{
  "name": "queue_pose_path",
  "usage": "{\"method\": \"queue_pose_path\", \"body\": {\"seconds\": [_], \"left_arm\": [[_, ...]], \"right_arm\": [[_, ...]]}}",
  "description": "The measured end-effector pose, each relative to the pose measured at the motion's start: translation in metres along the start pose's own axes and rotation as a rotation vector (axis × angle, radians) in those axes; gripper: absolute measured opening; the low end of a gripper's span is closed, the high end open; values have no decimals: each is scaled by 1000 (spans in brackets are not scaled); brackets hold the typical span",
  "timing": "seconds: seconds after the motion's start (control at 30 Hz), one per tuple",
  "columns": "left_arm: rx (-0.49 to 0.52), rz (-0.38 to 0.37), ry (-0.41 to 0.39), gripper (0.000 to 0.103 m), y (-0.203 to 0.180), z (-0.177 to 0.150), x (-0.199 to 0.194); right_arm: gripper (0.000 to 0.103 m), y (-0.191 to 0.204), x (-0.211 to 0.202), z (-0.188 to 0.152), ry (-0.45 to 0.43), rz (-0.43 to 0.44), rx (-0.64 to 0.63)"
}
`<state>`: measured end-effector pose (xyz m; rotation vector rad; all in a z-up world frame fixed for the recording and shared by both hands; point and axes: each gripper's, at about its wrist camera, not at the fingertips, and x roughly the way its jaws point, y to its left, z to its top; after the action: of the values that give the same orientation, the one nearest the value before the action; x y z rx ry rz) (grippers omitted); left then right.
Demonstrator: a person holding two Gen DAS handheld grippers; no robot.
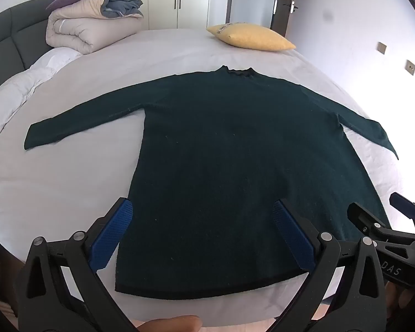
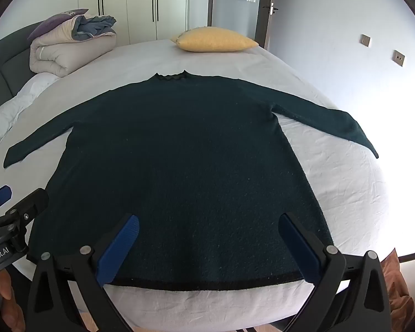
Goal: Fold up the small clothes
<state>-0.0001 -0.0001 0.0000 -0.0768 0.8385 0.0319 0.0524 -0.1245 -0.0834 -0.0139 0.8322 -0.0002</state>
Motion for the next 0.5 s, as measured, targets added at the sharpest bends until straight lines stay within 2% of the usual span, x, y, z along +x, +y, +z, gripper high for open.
{"method": "queue_pose_path", "body": {"seconds": [0.5], "left_arm": [[-4,-5,5,103,-4,-4,-1]], "right_arm": [[103,1,1,0,-1,-2,-2]]}}
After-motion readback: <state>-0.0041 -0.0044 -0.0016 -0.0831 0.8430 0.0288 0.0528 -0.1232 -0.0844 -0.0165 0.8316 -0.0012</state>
